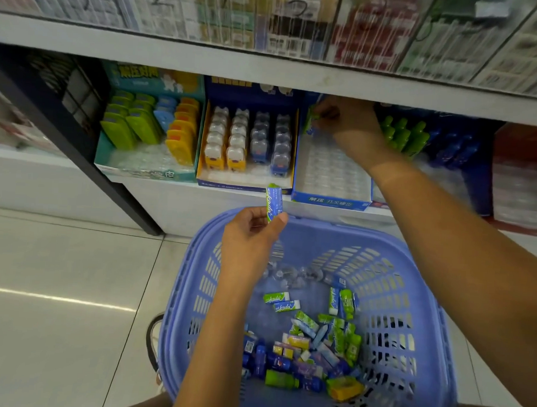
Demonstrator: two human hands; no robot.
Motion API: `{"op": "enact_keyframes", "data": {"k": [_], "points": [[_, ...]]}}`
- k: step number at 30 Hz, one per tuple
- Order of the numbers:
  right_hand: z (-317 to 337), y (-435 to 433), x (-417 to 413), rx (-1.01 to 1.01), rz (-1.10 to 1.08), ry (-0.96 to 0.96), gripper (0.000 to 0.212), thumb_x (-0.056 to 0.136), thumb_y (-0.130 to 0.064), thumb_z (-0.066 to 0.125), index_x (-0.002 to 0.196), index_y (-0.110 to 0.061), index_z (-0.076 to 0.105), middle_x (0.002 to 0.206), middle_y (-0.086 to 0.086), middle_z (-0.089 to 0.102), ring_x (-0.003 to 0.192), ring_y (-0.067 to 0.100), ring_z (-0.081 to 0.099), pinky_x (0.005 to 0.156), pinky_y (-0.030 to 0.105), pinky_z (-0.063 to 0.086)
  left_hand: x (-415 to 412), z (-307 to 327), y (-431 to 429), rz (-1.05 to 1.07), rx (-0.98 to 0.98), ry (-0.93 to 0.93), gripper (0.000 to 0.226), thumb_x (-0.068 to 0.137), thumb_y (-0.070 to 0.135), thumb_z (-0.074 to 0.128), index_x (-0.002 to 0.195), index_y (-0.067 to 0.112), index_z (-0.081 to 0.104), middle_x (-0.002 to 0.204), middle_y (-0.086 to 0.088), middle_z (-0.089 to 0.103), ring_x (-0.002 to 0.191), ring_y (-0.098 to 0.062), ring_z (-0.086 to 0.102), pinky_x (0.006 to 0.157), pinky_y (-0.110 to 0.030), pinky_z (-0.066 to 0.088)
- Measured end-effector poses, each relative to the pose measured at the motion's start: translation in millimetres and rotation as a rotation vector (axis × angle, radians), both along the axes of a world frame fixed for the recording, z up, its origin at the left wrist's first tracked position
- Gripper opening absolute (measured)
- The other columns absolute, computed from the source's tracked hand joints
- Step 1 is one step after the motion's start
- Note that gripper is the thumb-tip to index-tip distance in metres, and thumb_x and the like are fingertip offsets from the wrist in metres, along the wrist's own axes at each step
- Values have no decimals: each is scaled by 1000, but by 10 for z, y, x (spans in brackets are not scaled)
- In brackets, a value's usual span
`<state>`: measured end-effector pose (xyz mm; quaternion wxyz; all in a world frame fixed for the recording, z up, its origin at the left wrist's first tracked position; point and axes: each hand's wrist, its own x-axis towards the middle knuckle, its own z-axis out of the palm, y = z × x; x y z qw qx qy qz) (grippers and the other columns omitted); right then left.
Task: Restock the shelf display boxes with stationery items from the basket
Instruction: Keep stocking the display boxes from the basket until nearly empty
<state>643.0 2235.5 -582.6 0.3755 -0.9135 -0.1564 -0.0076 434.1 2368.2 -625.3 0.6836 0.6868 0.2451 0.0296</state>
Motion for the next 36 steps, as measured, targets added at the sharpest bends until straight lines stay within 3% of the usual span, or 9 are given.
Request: {"op": "enact_keyframes", "data": {"k": [6, 8, 11, 13, 15, 19, 22, 28, 36], "points": [[39, 32, -61, -76, -39, -36, 25, 86, -9, 64, 110, -3, 65, 116, 15, 64, 106, 22, 57, 97, 26, 42, 23, 65, -13, -14, 105, -41, 20, 81, 34, 72, 94, 19, 67, 87, 0, 71, 81, -15, 67, 64, -16, 52], [134, 36, -181, -68, -96, -88, 28, 85, -17, 66, 109, -3, 64, 109, 12, 65, 100, 17, 59, 86, 20, 41, 61, 103, -20, -11, 178, -71, 22, 81, 34, 73, 94, 17, 66, 87, 1, 69, 80, -11, 65, 63, -14, 50], [287, 13, -612, 250, -39, 213, 25, 81, -30, 71, 95, -11, 65, 77, 2, 67, 62, 9, 60, 61, 21, 50, 137, 177, -54, 12, 256, -152, 18, 81, 31, 74, 92, 22, 62, 81, 12, 65, 71, 2, 60, 60, -8, 47], [311, -23, -931, 355, 122, 449, 16, 81, -27, 71, 90, -16, 65, 72, 1, 68, 54, 8, 61, 57, 20, 52, 200, 217, -103, 19, 315, -205, 18, 80, 30, 74, 89, 24, 59, 77, 15, 63, 68, 4, 58, 58, -9, 46], [284, -72, -1084, 375, 149, 440, 8, 82, -15, 70, 88, -13, 65, 73, 4, 68, 54, 6, 62, 58, 16, 53, 266, 239, -154, -3, 393, -261, 20, 81, 30, 74, 91, 24, 58, 79, 15, 62, 69, 0, 58, 60, -12, 46], [261, -193, -819, 347, -114, 143, 19, 83, -4, 69, 101, -2, 66, 87, 8, 66, 69, 7, 62, 73, 19, 53, 368, 142, -175, -165, 599, -243, 44, 88, 33, 66, 127, 15, 53, 124, -2, 56, 111, -14, 53, 88, -20, 43], [224, -271, -453, 105, -266, -82, 18, 87, -9, 62, 102, -1, 68, 97, 13, 70, 85, 13, 61, 74, 10, 41, 387, 18, -120, -324, 862, -164, 53, 91, 26, 61, 138, 10, 44, 138, -8, 45, 132, -23, 36, 107, -30, 34], [115, -184, -121, 15, -158, -79, 25, 94, -16, 54, 110, 3, 60, 112, 20, 63, 109, 29, 57, 97, 28, 41, 320, -69, -63, -381, 1027, -187, 50, 90, 16, 60, 136, 7, 44, 137, -7, 46, 133, -21, 33, 109, -26, 28], [97, -160, 101, -102, -152, 40, 35, 93, -27, 57, 118, -2, 58, 123, 17, 59, 117, 28, 52, 94, 28, 38, 343, -59, -37, -391, 1029, -187, 48, 90, 14, 58, 136, 9, 45, 136, -6, 47, 131, -21, 34, 107, -27, 31]]}}
